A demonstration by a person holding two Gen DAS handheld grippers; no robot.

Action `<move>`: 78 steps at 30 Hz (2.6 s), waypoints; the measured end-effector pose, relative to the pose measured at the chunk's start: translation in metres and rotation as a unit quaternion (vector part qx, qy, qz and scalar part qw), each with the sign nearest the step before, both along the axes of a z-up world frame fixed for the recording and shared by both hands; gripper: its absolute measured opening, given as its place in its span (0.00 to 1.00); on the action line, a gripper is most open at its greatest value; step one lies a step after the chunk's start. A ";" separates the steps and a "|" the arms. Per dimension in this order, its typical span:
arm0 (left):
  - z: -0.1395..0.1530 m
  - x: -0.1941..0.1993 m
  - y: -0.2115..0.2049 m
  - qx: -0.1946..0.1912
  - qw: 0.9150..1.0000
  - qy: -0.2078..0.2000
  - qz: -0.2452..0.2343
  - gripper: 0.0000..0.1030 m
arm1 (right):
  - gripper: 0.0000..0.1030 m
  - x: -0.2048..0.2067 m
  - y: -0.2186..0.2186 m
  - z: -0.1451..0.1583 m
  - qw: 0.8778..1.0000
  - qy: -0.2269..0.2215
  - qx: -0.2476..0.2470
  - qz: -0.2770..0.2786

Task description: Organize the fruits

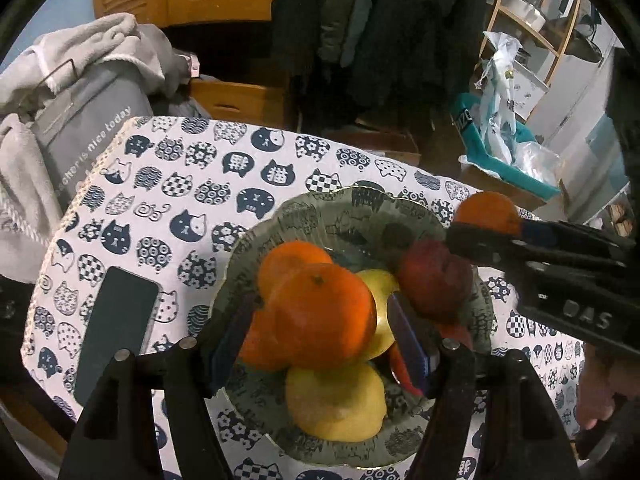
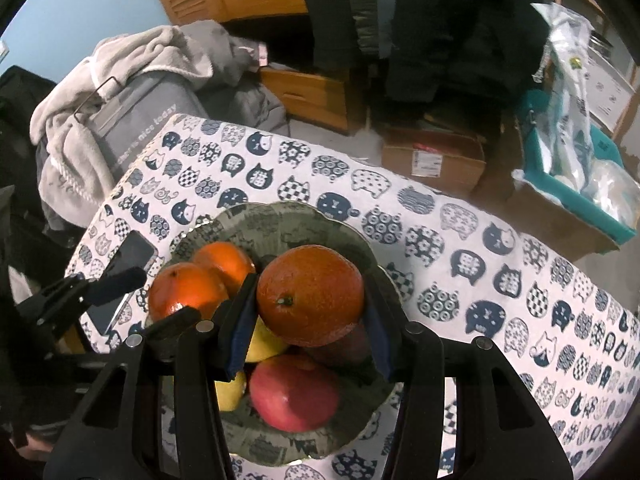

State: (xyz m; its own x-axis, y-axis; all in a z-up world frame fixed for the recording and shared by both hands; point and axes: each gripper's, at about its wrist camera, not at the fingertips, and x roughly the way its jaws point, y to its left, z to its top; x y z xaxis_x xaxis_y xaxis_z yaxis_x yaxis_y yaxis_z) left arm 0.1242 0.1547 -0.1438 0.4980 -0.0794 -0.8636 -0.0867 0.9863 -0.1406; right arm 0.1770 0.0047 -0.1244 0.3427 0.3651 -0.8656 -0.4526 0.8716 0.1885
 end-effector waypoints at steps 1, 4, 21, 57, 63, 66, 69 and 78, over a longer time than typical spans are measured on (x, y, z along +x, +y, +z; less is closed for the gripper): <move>0.002 -0.001 0.001 0.001 1.000 -0.002 0.001 0.70 | 0.47 0.001 0.003 -0.001 1.000 0.001 0.000 0.003; 0.008 -0.003 0.006 0.003 1.000 -0.008 0.012 0.73 | 0.47 0.005 0.014 -0.007 1.000 0.008 -0.005 0.014; 0.016 -0.009 0.015 0.020 0.999 -0.013 0.028 0.76 | 0.49 0.011 0.034 -0.038 0.999 0.040 -0.010 0.032; 0.151 -0.065 -0.057 0.062 0.982 -0.172 -0.049 0.93 | 0.79 -0.083 -0.100 0.160 0.979 -0.165 0.034 -0.116; 0.167 -0.076 -0.076 0.073 0.976 -0.195 -0.067 0.99 | 0.81 -0.099 -0.124 0.175 0.973 -0.184 0.025 -0.138; 0.173 -0.080 -0.084 0.074 0.973 -0.204 -0.075 0.99 | 0.81 -0.105 -0.136 0.180 0.970 -0.192 0.023 -0.147; 0.178 -0.082 -0.090 0.071 0.971 -0.211 -0.081 0.99 | 0.81 -0.110 -0.148 0.184 0.968 -0.197 0.024 -0.155; 0.187 -0.081 -0.108 0.075 0.968 -0.223 -0.084 0.99 | 0.81 -0.125 -0.177 0.191 0.959 -0.222 0.005 -0.178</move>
State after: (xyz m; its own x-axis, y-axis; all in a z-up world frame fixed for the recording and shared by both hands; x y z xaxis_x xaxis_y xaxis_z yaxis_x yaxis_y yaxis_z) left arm 0.0434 0.0471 0.0430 0.8145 -0.0822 -0.5742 0.1136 0.9933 0.0189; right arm 0.0515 -0.1719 0.0665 0.7812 0.1632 -0.6026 -0.1637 0.9850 0.0545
